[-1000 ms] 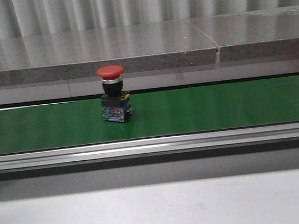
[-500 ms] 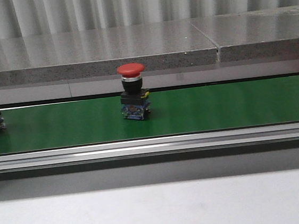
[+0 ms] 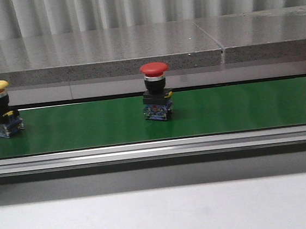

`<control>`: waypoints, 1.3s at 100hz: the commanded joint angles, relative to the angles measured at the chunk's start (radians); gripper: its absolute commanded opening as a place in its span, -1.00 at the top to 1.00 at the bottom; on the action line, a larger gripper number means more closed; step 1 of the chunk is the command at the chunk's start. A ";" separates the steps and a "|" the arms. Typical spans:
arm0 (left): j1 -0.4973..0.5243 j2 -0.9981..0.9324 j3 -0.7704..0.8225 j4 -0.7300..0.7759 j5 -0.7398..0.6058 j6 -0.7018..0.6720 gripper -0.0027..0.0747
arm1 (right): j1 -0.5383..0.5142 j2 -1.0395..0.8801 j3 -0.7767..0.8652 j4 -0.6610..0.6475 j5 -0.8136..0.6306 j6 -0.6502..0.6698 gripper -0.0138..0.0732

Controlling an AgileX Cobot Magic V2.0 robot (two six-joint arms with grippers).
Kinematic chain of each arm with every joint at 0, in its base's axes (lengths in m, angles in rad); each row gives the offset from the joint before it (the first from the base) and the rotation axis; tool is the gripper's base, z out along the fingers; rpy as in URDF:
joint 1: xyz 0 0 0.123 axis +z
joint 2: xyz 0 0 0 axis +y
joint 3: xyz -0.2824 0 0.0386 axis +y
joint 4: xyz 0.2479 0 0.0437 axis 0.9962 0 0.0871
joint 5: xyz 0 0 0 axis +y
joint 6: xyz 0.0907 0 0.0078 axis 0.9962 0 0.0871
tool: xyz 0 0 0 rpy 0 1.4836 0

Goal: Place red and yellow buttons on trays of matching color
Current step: 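Place the yellow button on the belt and release with the left gripper, then lower the right gripper onto the red button at the belt's end and grasp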

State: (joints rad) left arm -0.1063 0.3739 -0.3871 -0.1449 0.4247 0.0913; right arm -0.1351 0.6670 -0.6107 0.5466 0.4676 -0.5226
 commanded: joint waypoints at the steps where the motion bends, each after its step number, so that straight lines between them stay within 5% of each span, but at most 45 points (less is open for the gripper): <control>1: -0.007 0.004 -0.028 -0.015 -0.078 -0.007 0.99 | 0.002 -0.002 -0.024 0.013 -0.056 -0.008 0.83; 21: -0.007 0.004 -0.028 -0.015 -0.078 -0.007 0.99 | 0.002 -0.002 -0.024 0.013 -0.019 -0.008 0.63; 42: -0.007 0.004 -0.028 -0.015 -0.078 -0.007 0.99 | 0.002 -0.002 -0.024 0.013 0.004 -0.008 -0.38; 54: -0.007 0.004 -0.028 -0.015 -0.078 -0.007 0.99 | 0.002 -0.002 -0.024 0.014 0.004 -0.008 -0.73; 87: -0.007 0.004 -0.028 -0.015 -0.078 -0.007 0.99 | 0.091 0.061 -0.039 0.017 0.014 -0.107 -0.73; 130: -0.007 0.004 -0.028 -0.015 -0.078 -0.007 0.99 | 0.307 0.464 -0.157 0.017 -0.012 -0.138 -0.73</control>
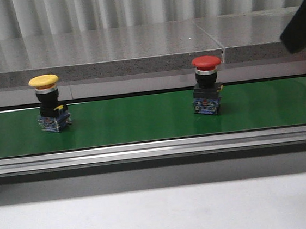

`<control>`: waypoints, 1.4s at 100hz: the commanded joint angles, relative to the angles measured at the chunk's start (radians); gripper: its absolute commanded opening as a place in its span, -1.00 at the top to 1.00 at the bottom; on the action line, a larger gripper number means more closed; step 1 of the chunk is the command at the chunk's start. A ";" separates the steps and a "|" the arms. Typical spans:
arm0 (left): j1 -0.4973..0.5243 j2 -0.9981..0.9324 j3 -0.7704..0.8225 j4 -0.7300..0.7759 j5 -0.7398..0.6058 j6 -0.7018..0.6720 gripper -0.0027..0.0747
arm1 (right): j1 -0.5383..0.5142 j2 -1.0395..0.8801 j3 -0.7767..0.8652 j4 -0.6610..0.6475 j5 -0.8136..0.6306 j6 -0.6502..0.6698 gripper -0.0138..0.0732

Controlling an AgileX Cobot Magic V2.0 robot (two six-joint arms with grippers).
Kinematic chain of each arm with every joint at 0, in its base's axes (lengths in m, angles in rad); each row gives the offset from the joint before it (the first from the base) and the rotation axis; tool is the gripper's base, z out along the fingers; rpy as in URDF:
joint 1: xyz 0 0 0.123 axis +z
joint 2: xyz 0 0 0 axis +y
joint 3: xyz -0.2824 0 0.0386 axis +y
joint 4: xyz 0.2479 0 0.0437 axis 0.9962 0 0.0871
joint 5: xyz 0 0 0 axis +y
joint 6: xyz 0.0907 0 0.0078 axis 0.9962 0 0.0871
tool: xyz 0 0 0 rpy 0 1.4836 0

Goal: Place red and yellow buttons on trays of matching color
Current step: 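Lower the right gripper onto the red button at the belt's end and grasp, then carry the red button into the red tray and open the right gripper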

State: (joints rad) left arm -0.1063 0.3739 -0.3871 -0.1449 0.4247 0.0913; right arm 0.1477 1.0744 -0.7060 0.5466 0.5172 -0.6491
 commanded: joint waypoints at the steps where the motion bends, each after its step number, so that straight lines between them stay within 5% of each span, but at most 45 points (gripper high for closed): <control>1: -0.007 0.004 -0.028 -0.015 -0.078 -0.007 0.99 | 0.027 0.063 -0.068 0.017 -0.064 -0.012 -0.73; 65: -0.007 0.004 -0.028 -0.015 -0.078 -0.007 0.99 | 0.097 0.464 -0.320 0.017 -0.153 -0.012 -0.70; 75: -0.007 0.004 -0.028 -0.015 -0.078 -0.007 0.99 | 0.097 0.479 -0.321 0.017 -0.141 -0.012 -0.31; 89: -0.007 0.004 -0.028 -0.015 -0.078 -0.007 0.99 | 0.095 0.471 -0.321 0.017 -0.095 -0.012 0.63; 96: -0.007 0.004 -0.028 -0.015 -0.078 -0.007 0.99 | 0.085 0.457 -0.329 0.016 -0.075 -0.012 0.84; 118: -0.007 0.004 -0.028 -0.015 -0.078 -0.007 0.99 | -0.054 0.411 -0.456 0.017 0.039 0.000 0.81; 140: -0.007 0.004 -0.028 -0.015 -0.078 -0.007 0.99 | -0.333 0.415 -0.603 0.017 0.029 0.006 0.81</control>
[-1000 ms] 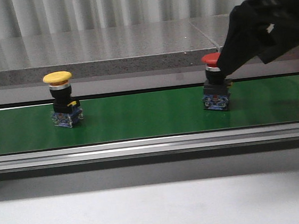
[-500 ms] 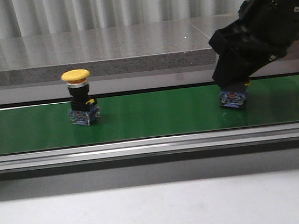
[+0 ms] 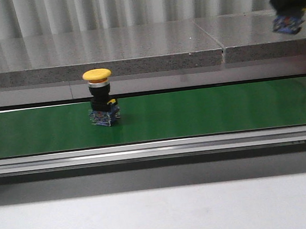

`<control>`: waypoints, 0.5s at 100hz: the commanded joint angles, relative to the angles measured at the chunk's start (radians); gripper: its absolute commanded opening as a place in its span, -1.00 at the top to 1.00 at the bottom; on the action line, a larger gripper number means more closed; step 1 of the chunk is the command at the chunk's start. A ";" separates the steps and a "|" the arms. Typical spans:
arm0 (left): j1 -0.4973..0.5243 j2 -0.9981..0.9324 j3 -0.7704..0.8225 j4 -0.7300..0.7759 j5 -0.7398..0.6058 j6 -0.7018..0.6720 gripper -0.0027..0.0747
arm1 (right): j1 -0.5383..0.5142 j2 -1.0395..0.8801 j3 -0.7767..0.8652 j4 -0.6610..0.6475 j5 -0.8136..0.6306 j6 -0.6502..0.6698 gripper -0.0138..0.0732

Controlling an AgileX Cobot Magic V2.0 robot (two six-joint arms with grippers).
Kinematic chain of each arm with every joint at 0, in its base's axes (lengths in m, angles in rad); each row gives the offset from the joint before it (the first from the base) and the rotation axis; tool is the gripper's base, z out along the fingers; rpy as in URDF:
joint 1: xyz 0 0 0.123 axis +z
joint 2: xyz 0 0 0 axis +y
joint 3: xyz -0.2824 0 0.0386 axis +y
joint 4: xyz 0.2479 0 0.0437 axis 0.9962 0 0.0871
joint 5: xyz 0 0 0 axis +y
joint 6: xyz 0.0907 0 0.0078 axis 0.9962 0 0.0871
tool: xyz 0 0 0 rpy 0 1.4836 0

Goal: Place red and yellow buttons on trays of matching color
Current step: 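Carry the red button into the red tray and open the right gripper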

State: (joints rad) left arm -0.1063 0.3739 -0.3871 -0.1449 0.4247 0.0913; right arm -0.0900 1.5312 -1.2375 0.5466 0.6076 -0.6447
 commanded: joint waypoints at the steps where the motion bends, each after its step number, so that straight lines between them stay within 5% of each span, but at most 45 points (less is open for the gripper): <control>1: -0.007 0.004 -0.028 -0.015 -0.078 -0.007 0.99 | -0.104 -0.040 -0.076 0.017 -0.067 0.001 0.81; 25: -0.007 0.004 -0.028 -0.015 -0.078 -0.007 0.99 | -0.344 0.067 -0.238 0.017 -0.084 0.001 0.81; 50: -0.007 0.004 -0.028 -0.015 -0.078 -0.007 0.99 | -0.416 0.252 -0.393 0.016 -0.097 0.001 0.81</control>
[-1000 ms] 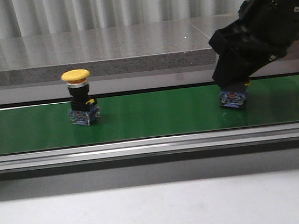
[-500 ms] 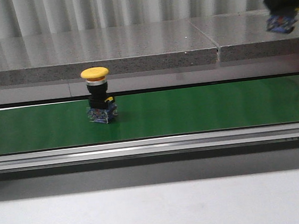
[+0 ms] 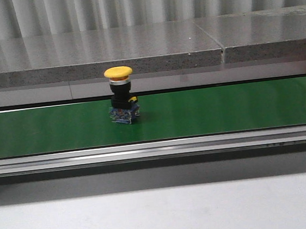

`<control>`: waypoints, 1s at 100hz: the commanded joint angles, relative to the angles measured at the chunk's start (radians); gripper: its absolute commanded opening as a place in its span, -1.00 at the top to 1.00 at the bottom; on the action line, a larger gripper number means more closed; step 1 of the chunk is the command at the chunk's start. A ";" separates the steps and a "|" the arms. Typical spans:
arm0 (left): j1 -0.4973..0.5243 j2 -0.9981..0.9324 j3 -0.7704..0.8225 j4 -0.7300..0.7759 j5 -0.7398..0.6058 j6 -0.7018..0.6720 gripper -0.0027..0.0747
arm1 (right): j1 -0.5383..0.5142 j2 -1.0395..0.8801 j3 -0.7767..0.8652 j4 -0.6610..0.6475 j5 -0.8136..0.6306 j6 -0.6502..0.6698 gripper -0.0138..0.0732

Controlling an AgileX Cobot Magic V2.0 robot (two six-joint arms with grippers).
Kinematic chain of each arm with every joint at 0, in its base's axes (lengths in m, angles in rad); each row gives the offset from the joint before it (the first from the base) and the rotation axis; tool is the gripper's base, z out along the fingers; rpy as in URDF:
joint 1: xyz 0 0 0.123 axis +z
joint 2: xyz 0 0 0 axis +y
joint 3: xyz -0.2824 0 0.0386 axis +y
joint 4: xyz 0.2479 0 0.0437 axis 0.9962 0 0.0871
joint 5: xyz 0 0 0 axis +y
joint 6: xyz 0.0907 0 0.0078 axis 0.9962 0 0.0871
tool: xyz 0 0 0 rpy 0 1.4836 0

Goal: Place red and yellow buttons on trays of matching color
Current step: 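Carry the red button into the red tray and open the right gripper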

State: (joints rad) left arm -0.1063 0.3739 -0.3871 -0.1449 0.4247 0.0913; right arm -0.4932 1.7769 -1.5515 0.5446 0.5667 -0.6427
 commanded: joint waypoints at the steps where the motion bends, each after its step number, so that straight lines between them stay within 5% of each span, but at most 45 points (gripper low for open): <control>1: -0.007 0.004 -0.028 -0.015 -0.078 -0.007 0.99 | -0.014 0.017 -0.088 0.018 -0.056 -0.001 0.81; 80: -0.007 0.004 -0.028 -0.015 -0.078 -0.007 0.99 | -0.024 0.391 -0.233 -0.038 -0.132 -0.001 0.79; 92: -0.007 0.004 -0.028 -0.015 -0.078 -0.007 0.99 | -0.024 0.401 -0.233 -0.038 -0.130 -0.001 0.58; 100: -0.007 0.004 -0.028 -0.015 -0.078 -0.007 0.99 | -0.024 0.402 -0.233 -0.038 -0.130 -0.001 0.26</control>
State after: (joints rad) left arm -0.1063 0.3739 -0.3871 -0.1449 0.4247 0.0913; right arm -0.5107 2.2434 -1.7506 0.4960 0.4865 -0.6427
